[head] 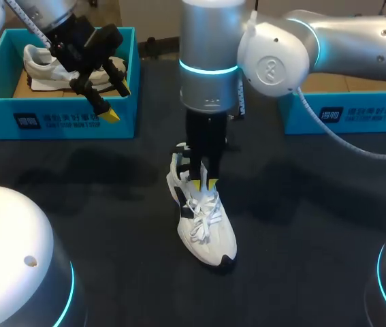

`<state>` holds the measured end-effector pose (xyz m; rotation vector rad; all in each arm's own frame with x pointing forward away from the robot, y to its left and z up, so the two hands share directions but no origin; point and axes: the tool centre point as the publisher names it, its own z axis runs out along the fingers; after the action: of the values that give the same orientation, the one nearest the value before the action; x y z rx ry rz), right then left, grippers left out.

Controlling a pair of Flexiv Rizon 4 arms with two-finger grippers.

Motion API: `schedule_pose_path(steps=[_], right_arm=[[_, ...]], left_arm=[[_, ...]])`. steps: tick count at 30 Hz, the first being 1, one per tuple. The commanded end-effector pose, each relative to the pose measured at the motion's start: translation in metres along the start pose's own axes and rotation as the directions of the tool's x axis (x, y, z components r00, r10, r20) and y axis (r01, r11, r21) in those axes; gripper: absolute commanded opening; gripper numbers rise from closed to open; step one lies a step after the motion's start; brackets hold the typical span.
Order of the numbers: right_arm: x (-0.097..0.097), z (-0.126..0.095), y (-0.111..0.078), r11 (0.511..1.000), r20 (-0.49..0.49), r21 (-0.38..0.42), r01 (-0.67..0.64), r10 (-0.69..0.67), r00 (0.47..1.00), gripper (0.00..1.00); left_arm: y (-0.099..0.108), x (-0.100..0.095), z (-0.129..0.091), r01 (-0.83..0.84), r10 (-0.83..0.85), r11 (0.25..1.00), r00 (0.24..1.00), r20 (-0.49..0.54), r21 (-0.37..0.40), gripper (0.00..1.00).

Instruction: Take the shoe out of the shoebox, open the shoe tongue, remove and reinsert the insole, then place the shoe into the shoebox

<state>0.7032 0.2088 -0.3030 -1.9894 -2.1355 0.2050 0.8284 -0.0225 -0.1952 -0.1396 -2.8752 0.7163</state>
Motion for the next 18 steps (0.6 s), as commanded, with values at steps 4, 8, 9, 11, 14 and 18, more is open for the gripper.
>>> schedule_pose_path(steps=[4, 8, 9, 11, 14, 18], right_arm=[[-0.004, 0.003, 0.008, 1.0, -0.013, -0.009, 0.023, -0.023, 1.0, 0.21], [-0.007, 0.007, 0.015, 0.999, -0.027, -0.007, 0.04, -0.04, 0.999, 0.22], [-0.006, 0.008, 0.017, 0.999, -0.031, -0.009, 0.049, -0.05, 0.998, 0.24], [-0.002, 0.007, 0.021, 0.997, -0.034, -0.013, 0.072, -0.072, 0.997, 0.24], [0.005, 0.006, 0.026, 0.995, -0.038, -0.009, 0.101, -0.101, 0.994, 0.25], [0.009, 0.008, 0.029, 0.992, -0.047, -0.007, 0.126, -0.127, 0.991, 0.25]], left_arm=[[0.001, 0.001, 0.0, 0.0, 0.0, 1.0, 1.0, 0.002, -0.001, 1.0], [0.001, 0.001, 0.0, 0.0, 0.0, 1.0, 1.0, 0.002, -0.001, 1.0], [0.001, 0.001, 0.0, 0.0, 0.0, 1.0, 1.0, 0.002, -0.001, 1.0], [0.001, 0.001, 0.0, 0.0, 0.0, 1.0, 1.0, 0.002, -0.001, 1.0], [0.001, 0.001, 0.0, 0.0, 0.0, 1.0, 1.0, 0.002, -0.001, 1.0], [0.001, 0.001, 0.0, 0.0, 0.0, 1.0, 1.0, 0.002, -0.001, 1.0]])
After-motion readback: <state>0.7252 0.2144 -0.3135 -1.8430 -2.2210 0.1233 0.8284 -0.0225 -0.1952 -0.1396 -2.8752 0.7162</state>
